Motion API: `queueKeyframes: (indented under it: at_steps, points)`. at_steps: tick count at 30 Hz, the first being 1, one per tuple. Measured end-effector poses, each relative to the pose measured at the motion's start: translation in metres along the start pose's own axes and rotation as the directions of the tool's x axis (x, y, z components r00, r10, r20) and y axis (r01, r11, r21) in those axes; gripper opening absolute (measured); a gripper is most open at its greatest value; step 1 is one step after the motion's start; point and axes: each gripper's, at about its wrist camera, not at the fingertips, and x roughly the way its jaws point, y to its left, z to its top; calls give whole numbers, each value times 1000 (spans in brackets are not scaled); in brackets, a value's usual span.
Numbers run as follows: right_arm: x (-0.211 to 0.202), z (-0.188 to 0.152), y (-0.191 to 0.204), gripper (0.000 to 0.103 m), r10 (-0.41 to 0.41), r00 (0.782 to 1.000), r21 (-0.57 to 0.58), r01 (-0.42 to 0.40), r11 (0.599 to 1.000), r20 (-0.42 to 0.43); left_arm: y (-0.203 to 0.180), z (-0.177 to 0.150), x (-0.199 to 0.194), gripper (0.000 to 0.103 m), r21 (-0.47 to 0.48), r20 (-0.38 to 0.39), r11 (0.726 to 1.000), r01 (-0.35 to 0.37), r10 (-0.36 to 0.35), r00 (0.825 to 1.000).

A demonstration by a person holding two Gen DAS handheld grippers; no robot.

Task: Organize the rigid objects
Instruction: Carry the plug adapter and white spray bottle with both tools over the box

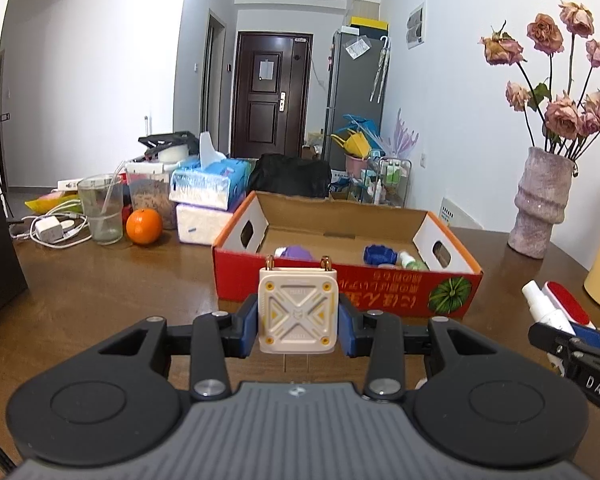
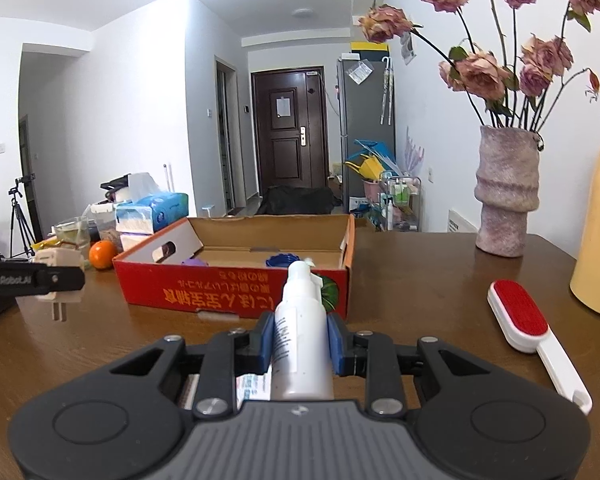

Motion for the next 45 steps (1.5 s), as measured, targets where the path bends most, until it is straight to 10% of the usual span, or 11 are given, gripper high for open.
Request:
queueKeyframes:
  at_steps: [45]
  points:
    - [111, 76, 24, 27, 72, 996, 7, -73, 997, 54, 4, 75, 105, 40, -91, 43, 995, -47, 51, 998]
